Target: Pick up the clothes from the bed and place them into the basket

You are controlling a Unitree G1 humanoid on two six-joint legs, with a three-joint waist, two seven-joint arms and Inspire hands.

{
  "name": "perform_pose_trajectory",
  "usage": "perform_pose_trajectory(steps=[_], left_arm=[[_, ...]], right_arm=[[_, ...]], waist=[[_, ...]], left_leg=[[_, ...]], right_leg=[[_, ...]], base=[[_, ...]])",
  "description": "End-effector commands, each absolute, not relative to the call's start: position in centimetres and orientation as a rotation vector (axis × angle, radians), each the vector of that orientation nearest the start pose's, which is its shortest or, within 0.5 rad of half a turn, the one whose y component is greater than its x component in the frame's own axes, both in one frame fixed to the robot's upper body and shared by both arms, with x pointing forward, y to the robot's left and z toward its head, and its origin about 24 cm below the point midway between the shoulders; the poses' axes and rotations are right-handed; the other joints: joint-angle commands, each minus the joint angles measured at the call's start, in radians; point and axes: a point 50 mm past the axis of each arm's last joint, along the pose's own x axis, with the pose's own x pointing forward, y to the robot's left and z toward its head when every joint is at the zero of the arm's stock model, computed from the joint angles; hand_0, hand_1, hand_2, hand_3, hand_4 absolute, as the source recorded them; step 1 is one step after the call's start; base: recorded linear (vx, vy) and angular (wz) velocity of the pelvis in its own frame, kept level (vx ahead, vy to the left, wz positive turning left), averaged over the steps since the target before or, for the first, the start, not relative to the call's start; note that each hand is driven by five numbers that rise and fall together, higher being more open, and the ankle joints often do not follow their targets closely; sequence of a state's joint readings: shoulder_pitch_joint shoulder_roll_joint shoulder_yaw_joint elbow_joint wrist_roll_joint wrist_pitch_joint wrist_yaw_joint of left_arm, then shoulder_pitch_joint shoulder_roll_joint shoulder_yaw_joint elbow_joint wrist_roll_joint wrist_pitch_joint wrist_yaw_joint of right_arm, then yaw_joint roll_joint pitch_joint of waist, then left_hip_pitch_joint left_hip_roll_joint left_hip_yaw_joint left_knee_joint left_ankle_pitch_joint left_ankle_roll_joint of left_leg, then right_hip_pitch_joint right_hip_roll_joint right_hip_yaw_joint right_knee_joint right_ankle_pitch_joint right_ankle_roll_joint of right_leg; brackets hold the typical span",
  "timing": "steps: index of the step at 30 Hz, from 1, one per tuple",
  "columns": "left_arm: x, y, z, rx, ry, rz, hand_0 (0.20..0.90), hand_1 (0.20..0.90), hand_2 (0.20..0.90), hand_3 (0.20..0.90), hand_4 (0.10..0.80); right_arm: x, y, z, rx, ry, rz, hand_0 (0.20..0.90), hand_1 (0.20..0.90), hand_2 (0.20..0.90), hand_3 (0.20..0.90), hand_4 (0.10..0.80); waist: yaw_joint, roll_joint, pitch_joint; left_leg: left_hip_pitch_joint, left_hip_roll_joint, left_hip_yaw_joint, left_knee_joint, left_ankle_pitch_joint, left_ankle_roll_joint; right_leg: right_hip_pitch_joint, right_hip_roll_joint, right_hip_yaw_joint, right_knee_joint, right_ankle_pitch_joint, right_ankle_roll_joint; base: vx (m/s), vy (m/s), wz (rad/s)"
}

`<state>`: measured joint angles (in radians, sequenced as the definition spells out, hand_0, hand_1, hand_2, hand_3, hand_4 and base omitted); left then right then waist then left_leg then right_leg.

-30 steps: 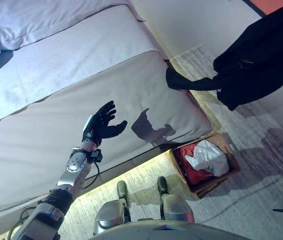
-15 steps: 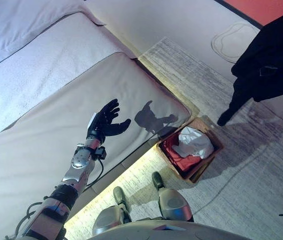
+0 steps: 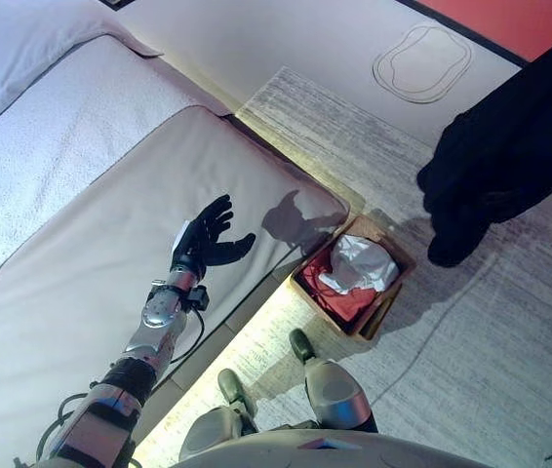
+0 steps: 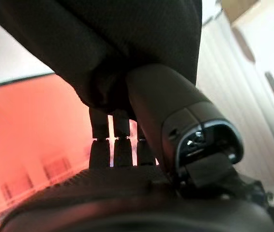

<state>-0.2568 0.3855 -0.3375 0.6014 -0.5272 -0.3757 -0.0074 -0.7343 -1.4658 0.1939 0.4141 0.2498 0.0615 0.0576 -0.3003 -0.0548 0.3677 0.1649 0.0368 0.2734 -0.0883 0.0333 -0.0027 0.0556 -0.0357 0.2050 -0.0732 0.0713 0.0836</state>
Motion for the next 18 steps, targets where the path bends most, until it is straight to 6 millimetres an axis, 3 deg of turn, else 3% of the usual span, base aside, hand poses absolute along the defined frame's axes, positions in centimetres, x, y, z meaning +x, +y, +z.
perform_pose_trajectory(steps=[1,5,14,18], left_arm=[[27.0,19.7,-0.5,0.003,0.023,-0.103,0.9,0.9,0.9,0.9,0.8],[27.1,20.0,-0.5,0.011,0.026,-0.104,0.9,0.9,0.9,0.9,0.8],[27.0,20.1,-0.7,0.017,0.031,-0.117,0.9,0.9,0.9,0.9,0.8],[27.2,19.9,-0.5,0.013,0.021,-0.106,0.9,0.9,0.9,0.9,0.8]], right_arm=[[26.5,-37.7,35.3,-1.022,-0.352,-0.474,0.3,0.3,0.3,0.2,0.1],[26.7,-36.9,33.9,-0.937,-0.384,-0.423,0.3,0.3,0.3,0.2,0.1],[27.2,-34.6,33.5,-0.862,-0.443,-0.32,0.3,0.3,0.3,0.2,0.1],[27.6,-34.6,31.3,-0.858,-0.367,-0.281,0.3,0.3,0.3,0.2,0.1]], waist=[[0.029,-0.029,-0.33],[0.019,-0.027,-0.322],[0.011,-0.025,-0.317],[0.008,-0.027,-0.315]], left_leg=[[-0.003,0.019,-0.012,0.108,-0.201,0.009],[-0.005,0.018,-0.001,0.118,-0.207,0.012],[-0.002,0.017,0.012,0.116,-0.208,0.012],[-0.003,0.018,0.013,0.11,-0.205,0.012]], right_leg=[[-0.084,0.035,-0.005,0.096,-0.047,0.012],[-0.093,0.033,-0.003,0.099,-0.043,0.015],[-0.102,0.03,-0.003,0.096,-0.035,0.022],[-0.104,0.029,-0.004,0.092,-0.031,0.024]], base=[[-0.015,-0.017,-0.06],[-0.034,-0.018,-0.12],[-0.023,-0.014,-0.05],[-0.043,-0.022,0.0]])
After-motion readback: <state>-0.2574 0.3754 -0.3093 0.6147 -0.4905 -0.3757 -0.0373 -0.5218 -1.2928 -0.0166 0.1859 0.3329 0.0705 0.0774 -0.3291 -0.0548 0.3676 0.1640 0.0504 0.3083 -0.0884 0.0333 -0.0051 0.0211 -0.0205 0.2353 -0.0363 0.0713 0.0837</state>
